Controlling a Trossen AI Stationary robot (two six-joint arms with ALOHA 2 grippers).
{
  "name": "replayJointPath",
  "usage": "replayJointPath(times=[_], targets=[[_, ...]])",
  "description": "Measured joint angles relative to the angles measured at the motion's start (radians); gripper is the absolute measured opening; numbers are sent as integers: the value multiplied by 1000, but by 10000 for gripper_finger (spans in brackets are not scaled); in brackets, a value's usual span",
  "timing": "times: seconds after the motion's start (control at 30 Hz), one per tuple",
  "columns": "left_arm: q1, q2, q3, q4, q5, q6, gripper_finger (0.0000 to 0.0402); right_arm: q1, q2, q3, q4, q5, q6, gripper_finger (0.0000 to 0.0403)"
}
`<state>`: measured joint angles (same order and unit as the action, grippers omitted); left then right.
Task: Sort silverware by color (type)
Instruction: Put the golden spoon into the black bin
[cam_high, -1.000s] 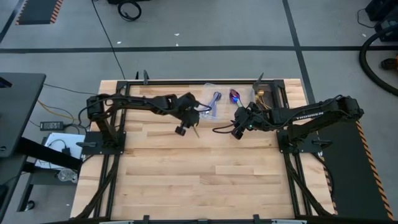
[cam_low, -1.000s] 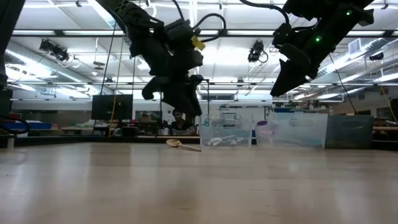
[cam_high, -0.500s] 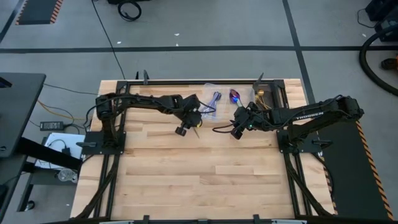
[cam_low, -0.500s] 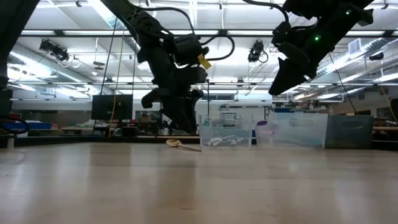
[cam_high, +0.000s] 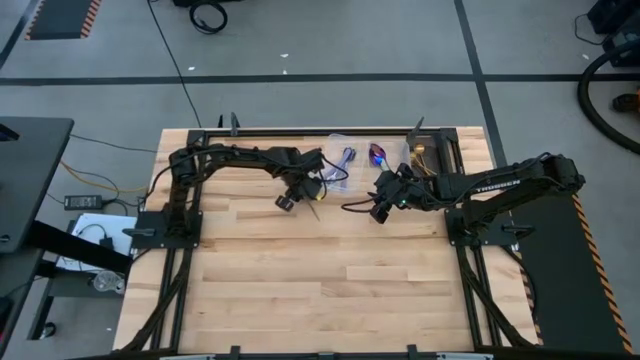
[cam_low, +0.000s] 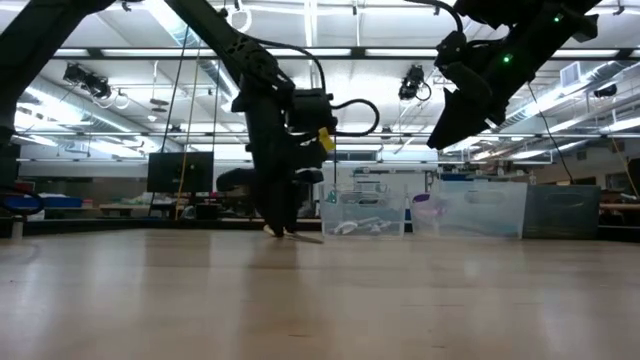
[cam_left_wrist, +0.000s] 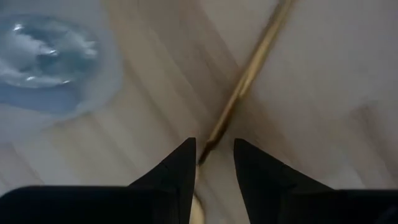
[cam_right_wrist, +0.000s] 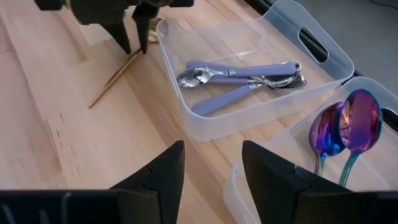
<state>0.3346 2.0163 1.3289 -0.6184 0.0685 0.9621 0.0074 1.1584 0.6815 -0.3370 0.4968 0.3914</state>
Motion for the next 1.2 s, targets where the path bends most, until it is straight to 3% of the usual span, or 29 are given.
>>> replayJointPath(times=[0.23, 0.5, 0.77, 1.0, 1.2], targets=[[7, 10, 5, -86, -22, 28, 106, 0, 0, 0, -11, -8, -2, 171], [-1, 10, 4, -132, -31, 29, 14, 0, 0, 0, -15, -24, -20, 171], [-31, -22, -6, -85, -41, -91, 10, 0, 0, 0, -31, -61, -18, 171], [-37, -103, -3, -34, 74, -247, 10, 0, 0, 0, -31, -64, -17, 171], [-58, -154, -3, 41, 89, -279, 10, 1, 0, 0, -38, -64, -18, 171]])
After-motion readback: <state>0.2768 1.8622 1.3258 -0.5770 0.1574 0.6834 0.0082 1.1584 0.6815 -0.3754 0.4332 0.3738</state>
